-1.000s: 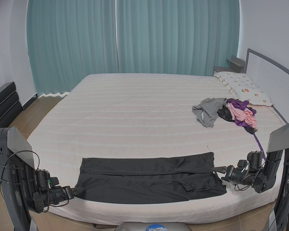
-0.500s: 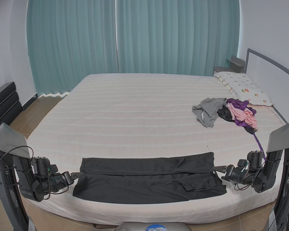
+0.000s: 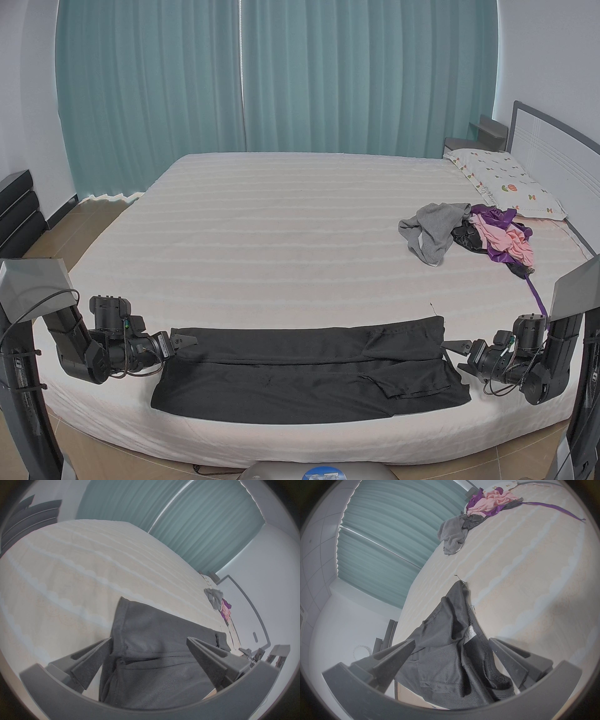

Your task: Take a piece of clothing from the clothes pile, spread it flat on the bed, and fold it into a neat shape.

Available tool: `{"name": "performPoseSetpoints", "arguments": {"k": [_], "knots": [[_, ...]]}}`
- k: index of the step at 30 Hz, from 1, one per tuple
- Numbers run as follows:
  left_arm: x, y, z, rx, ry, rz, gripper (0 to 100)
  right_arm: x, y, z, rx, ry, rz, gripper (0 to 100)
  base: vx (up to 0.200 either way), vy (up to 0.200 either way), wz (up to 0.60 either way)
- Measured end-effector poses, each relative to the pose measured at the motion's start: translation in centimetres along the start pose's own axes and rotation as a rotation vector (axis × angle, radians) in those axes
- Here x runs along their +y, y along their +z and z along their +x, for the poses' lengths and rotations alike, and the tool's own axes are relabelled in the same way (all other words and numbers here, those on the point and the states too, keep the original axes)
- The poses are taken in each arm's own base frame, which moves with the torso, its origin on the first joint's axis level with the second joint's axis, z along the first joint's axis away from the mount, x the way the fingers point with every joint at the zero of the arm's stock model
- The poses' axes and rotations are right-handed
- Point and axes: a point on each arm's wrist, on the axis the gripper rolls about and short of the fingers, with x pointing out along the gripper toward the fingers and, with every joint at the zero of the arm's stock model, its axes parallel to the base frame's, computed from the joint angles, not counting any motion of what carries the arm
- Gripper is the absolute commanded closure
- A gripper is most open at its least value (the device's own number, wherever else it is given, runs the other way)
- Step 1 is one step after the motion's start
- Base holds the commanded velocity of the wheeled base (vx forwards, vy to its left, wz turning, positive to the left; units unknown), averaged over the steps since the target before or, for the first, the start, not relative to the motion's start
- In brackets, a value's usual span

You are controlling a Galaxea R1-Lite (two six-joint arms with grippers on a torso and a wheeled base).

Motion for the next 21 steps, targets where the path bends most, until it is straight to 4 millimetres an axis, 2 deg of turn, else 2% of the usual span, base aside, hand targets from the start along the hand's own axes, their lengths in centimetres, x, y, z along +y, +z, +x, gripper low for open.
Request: {"name": "performPoseSetpoints", "arguments": {"k": [6,21], "knots": [[0.4,-0.4,0.7,0.017,0.005,0.093,0,-0.1,-0.2,0.1,0.008,-0.005,0.004,0,0.0,0.0,0.0],[0.6,-1.3,1.3,0.04,0.033,0.109,0,-0.2,-0.3,0.1,0.012,-0.007,0.005,0,0.0,0.0,0.0]]}}
